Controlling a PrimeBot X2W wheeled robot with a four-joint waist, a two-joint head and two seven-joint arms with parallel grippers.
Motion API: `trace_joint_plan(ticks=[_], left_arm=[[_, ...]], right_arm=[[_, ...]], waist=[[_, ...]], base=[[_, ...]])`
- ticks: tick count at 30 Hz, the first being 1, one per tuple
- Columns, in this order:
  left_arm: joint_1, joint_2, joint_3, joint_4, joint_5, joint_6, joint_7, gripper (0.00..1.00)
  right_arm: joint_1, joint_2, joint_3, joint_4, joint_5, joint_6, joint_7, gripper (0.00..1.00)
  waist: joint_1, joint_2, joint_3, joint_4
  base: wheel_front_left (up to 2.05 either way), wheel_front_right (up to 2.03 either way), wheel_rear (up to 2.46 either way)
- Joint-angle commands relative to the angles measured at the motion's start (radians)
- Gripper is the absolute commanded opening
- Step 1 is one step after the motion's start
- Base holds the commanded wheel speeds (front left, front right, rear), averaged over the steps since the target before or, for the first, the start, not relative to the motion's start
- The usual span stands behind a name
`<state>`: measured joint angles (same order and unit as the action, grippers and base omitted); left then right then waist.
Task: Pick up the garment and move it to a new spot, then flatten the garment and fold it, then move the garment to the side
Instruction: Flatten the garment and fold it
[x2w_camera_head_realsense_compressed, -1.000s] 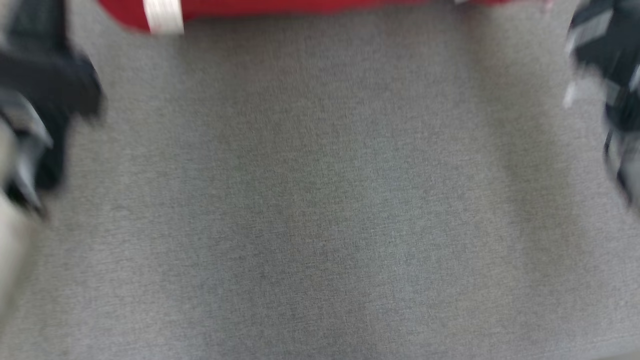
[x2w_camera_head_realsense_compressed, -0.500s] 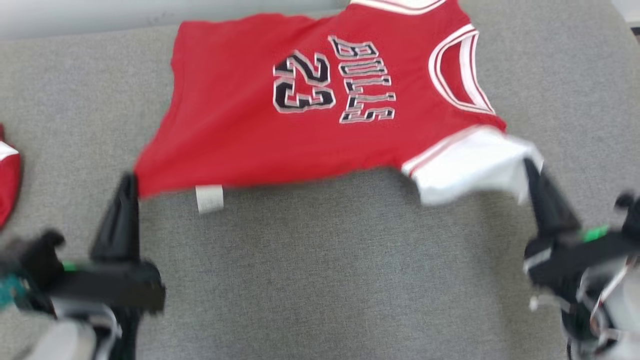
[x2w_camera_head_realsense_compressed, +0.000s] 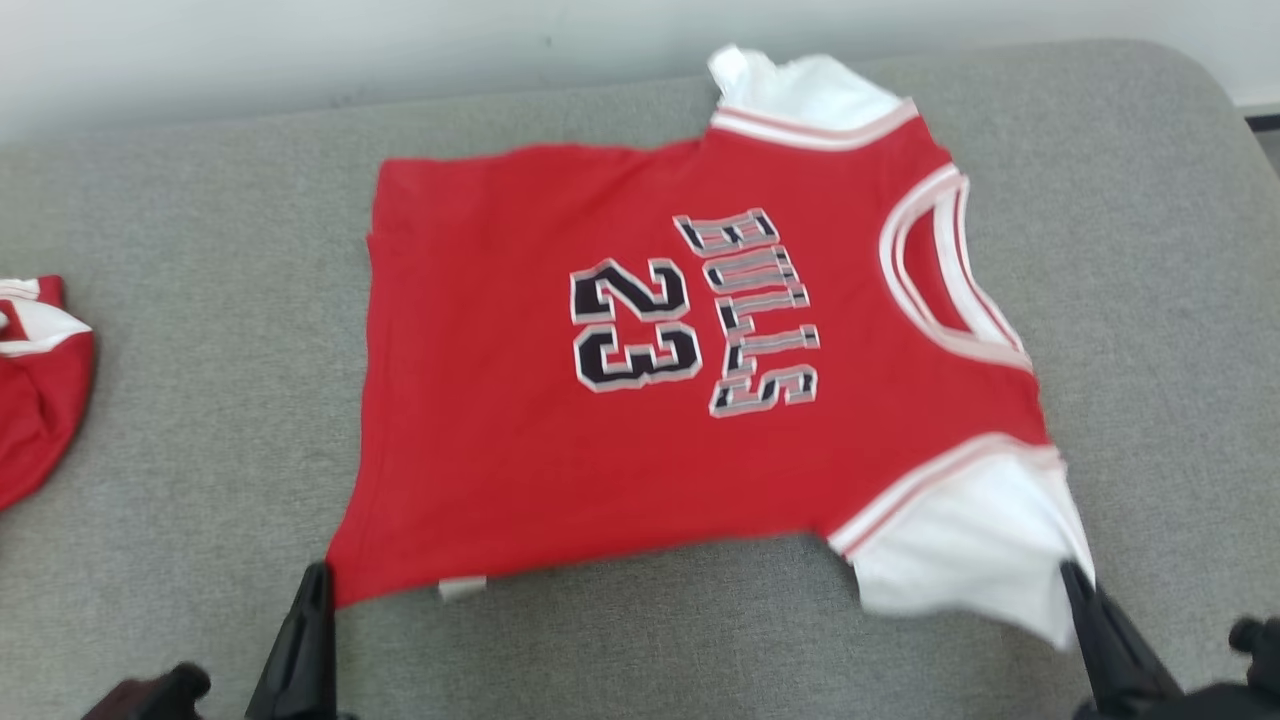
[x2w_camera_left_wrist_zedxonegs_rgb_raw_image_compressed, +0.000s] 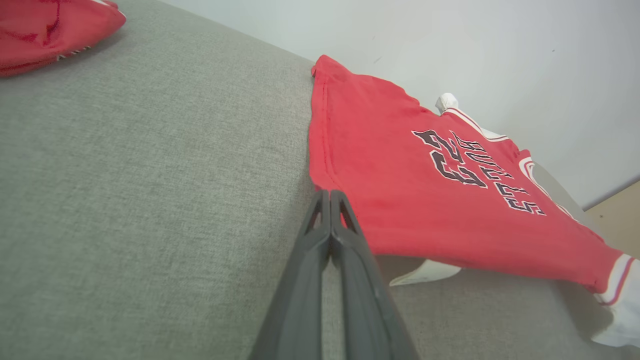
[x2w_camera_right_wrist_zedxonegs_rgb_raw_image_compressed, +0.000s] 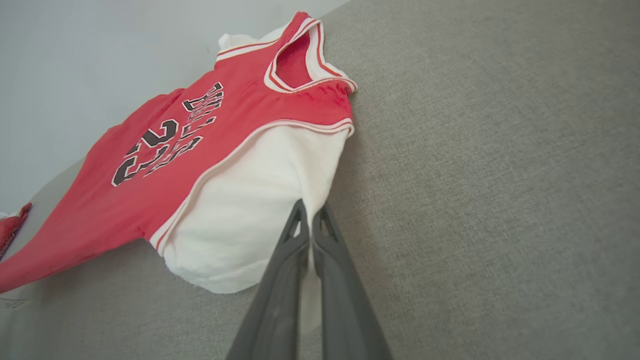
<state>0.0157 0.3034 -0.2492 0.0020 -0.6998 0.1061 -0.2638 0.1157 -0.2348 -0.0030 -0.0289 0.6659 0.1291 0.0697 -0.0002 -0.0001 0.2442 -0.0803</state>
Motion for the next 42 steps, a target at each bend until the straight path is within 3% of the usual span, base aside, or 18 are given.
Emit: trace_joint_plan(ticks=[1, 9, 19, 32, 42], left_arm=[[0.017, -0.001, 0.014, 0.004, 0.014, 0.001, -0.001, 0.0], [0.096, -0.056, 0.046, 0.012, 0.047, -0.031, -0.001, 0.0], [0.053, -0.072, 0.014, 0.056, 0.103, -0.065, -0.001, 0.0], [-0.106, -0.036, -0.015, 0.103, 0.135, -0.096, 0.039, 0.0], [-0.267, -0.034, -0.031, 0.218, 0.135, -0.141, 0.05, 0.0]], right_arm=[[0.023, 0.005, -0.011, -0.012, -0.014, 0.003, 0.02, 0.0], [0.167, 0.077, -0.086, -0.107, -0.048, 0.002, 0.167, 0.0], [0.117, 0.116, -0.103, -0.126, -0.053, 0.002, 0.228, 0.0], [-0.172, 0.056, -0.087, 0.001, 0.0, 0.002, 0.314, 0.0], [-0.479, 0.004, -0.055, 0.265, -0.01, 0.002, 0.333, 0.0]], waist=[[0.0002, 0.0001, -0.011, 0.005], [0.0002, 0.0001, -0.035, 0.014], [0.0002, 0.0001, -0.059, 0.019], [0.0002, 0.0001, -0.04, 0.014], [0.0002, 0.0001, -0.005, 0.033]], base=[[0.0, 0.0, 0.0], [0.0, 0.0, 0.0], [0.0, 0.0, 0.0], [0.0, 0.0, 0.0], [0.0, 0.0, 0.0]])
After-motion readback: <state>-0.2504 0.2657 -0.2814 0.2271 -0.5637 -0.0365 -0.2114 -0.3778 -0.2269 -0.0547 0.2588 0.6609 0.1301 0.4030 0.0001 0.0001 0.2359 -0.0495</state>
